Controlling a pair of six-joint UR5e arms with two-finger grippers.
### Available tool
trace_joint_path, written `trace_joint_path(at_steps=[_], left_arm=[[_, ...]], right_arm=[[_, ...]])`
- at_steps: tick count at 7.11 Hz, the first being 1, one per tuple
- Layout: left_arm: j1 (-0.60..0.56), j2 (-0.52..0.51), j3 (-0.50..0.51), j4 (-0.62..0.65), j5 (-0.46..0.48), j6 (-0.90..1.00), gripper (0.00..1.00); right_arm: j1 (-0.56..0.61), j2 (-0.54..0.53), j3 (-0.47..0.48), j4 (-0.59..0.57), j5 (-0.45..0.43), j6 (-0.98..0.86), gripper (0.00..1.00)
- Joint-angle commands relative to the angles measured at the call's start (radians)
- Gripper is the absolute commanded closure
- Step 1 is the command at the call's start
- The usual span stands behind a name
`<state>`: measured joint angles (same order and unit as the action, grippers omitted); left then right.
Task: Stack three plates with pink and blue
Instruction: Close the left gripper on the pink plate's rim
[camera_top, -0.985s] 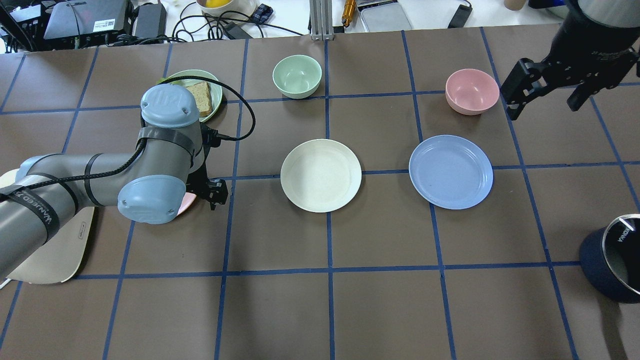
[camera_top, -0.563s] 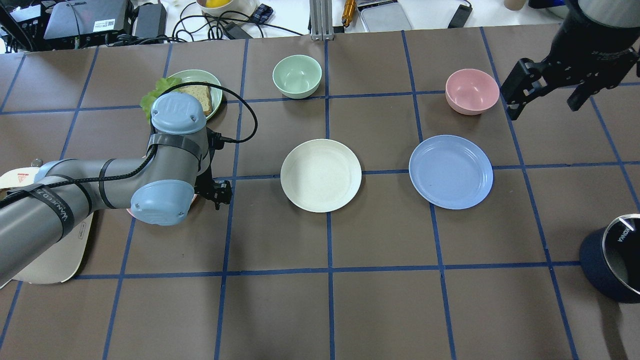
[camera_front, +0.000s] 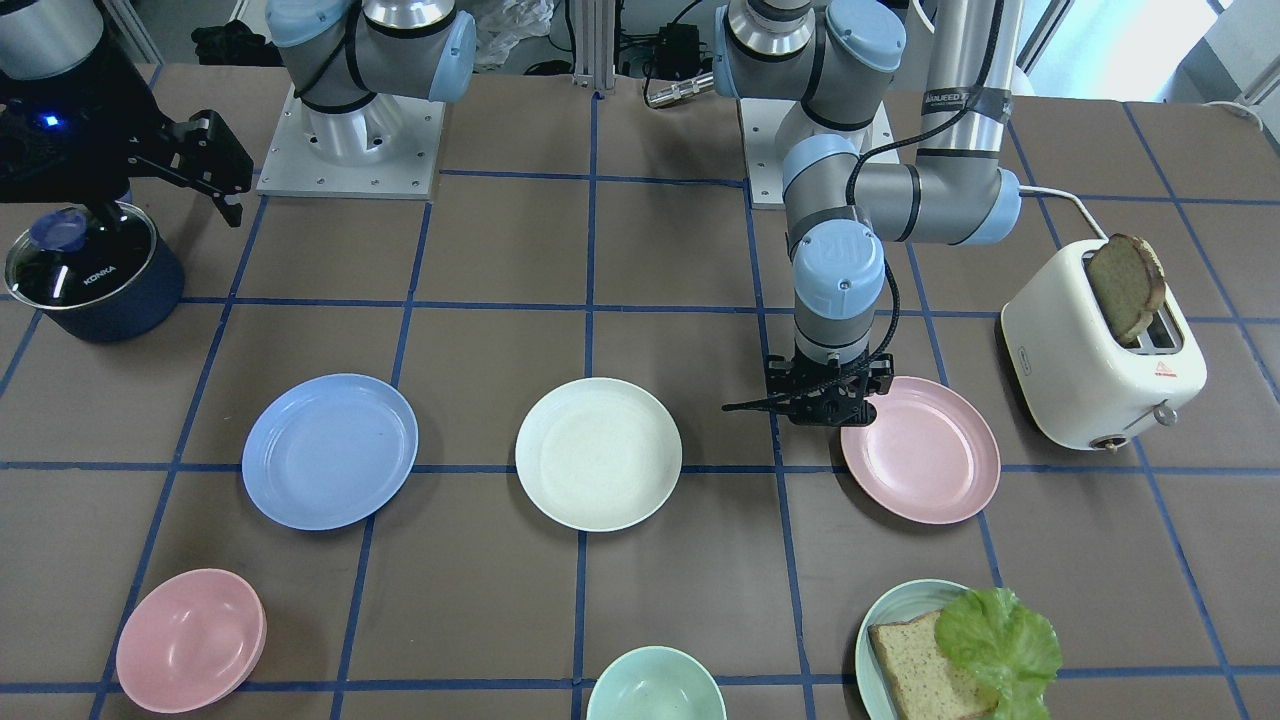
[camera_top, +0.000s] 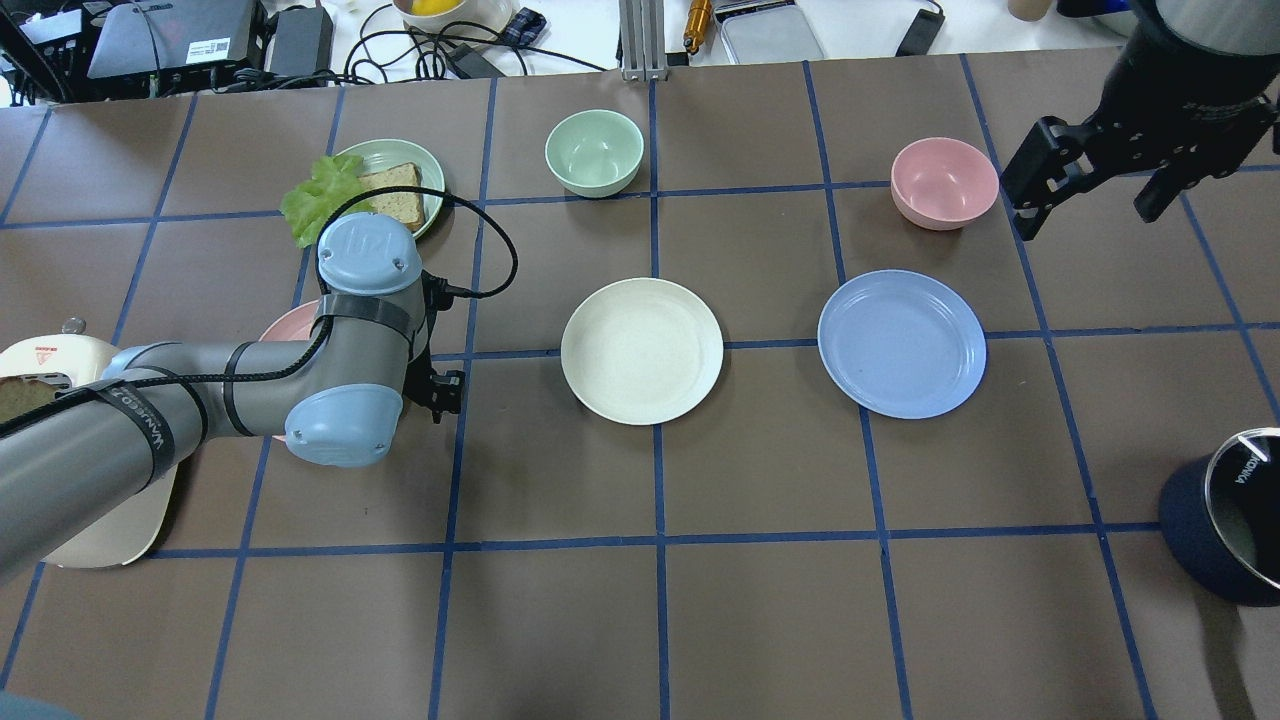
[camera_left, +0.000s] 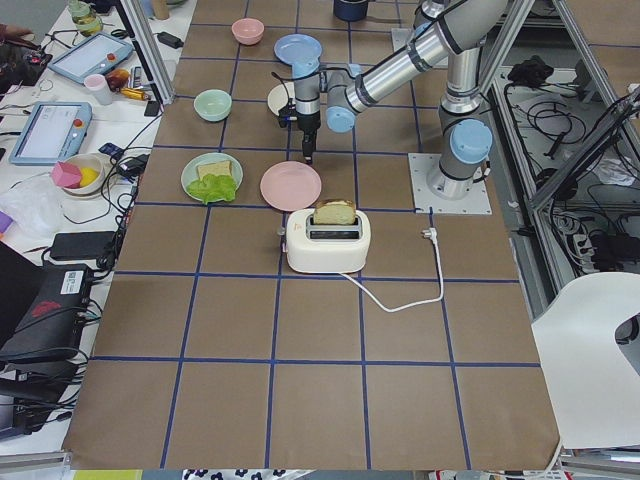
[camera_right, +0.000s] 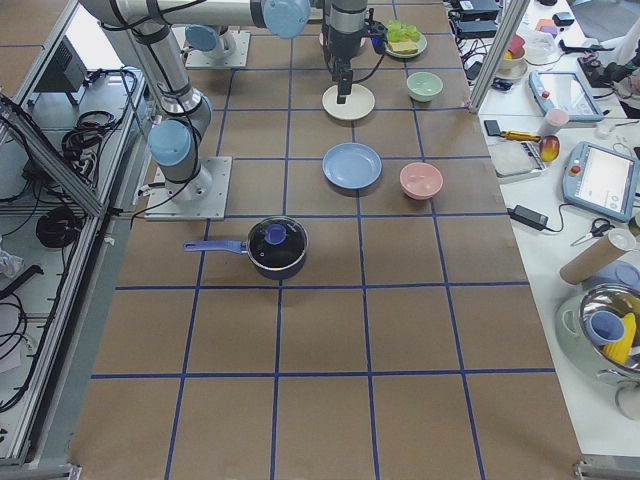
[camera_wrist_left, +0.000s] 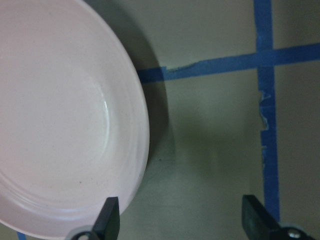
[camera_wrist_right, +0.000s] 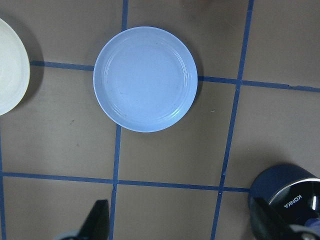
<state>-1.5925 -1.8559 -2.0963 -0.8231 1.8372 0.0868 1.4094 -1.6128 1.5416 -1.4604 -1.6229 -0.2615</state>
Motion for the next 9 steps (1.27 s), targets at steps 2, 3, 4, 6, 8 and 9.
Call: trace_joint_path(at_steps=[2, 3, 4, 6, 8, 9], left_arm=[[0.003, -0.02, -0.001, 0.032, 0.04, 0.001, 0.18], [0.005, -0.022, 0.001, 0.032, 0.04, -0.001, 0.21], [0.006, -0.026, 0.001, 0.041, 0.04, -0.002, 0.25], [0.006, -0.046, 0.001, 0.082, 0.04, -0.001, 0.3], [0.006, -0.054, 0.001, 0.091, 0.04, 0.001, 0.43], [0.006, -0.057, 0.002, 0.097, 0.042, 0.001, 0.53]], right_arm=[[0.0, 0.001, 0.0, 0.0, 0.0, 0.001, 0.0], [0.0, 0.001, 0.0, 0.0, 0.0, 0.001, 0.0], [0.0, -0.001, 0.0, 0.0, 0.0, 0.001, 0.0], [0.0, 0.001, 0.0, 0.0, 0.0, 0.001, 0.0], [0.0, 0.001, 0.0, 0.0, 0.0, 0.001, 0.0], [0.0, -0.001, 0.0, 0.0, 0.0, 0.001, 0.0]])
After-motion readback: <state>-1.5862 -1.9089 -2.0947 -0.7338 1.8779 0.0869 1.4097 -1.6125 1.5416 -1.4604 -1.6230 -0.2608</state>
